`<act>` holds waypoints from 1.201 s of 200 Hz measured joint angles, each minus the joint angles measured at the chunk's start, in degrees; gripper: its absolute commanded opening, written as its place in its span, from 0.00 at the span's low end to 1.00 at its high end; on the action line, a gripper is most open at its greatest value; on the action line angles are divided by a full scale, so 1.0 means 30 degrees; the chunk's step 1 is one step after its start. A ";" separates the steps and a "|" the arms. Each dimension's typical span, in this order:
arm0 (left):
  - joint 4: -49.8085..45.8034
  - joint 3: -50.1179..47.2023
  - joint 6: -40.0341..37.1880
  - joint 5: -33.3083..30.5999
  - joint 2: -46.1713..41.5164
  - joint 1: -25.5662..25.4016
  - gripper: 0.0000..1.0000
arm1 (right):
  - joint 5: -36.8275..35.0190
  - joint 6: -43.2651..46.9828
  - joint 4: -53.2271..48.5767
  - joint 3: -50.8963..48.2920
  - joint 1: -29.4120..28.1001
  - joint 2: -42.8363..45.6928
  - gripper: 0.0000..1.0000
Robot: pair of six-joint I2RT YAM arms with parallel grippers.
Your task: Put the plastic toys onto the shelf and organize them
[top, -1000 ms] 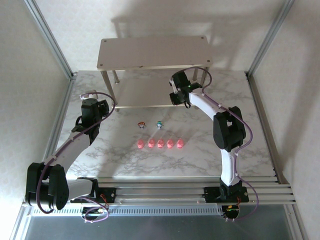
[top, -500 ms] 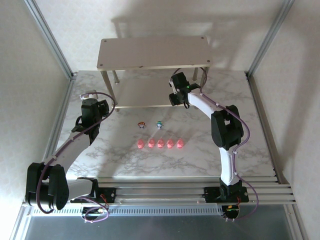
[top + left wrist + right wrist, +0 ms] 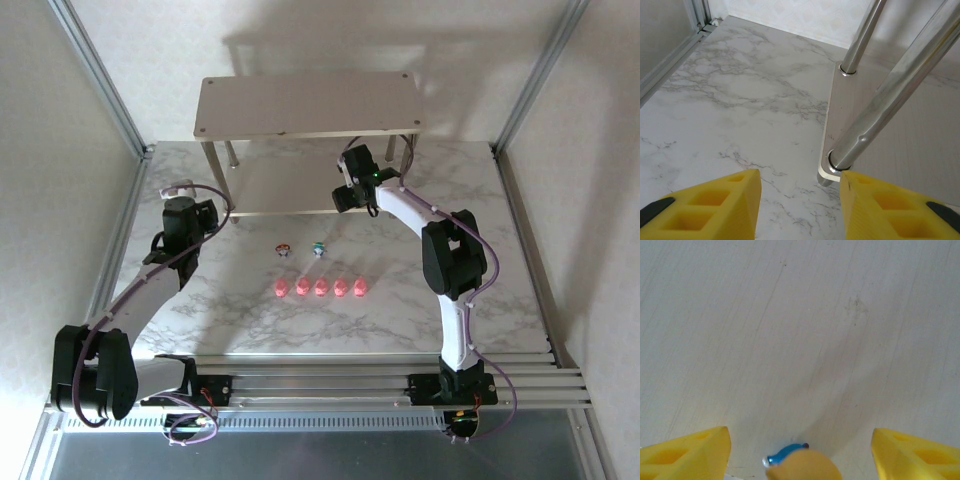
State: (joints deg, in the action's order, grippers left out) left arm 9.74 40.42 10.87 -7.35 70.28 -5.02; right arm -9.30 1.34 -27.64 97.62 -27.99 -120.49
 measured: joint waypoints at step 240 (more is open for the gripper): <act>-0.0095 0.0000 -0.0051 0.0029 0.0000 -0.0007 0.52 | 0.0036 -0.1341 0.1370 -0.3869 0.0124 0.3840 0.80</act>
State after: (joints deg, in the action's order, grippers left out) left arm 9.45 40.42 10.72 -7.27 70.28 -5.04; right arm -9.19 -2.68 -23.53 86.02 -27.62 -108.97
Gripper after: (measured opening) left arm 0.521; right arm 0.802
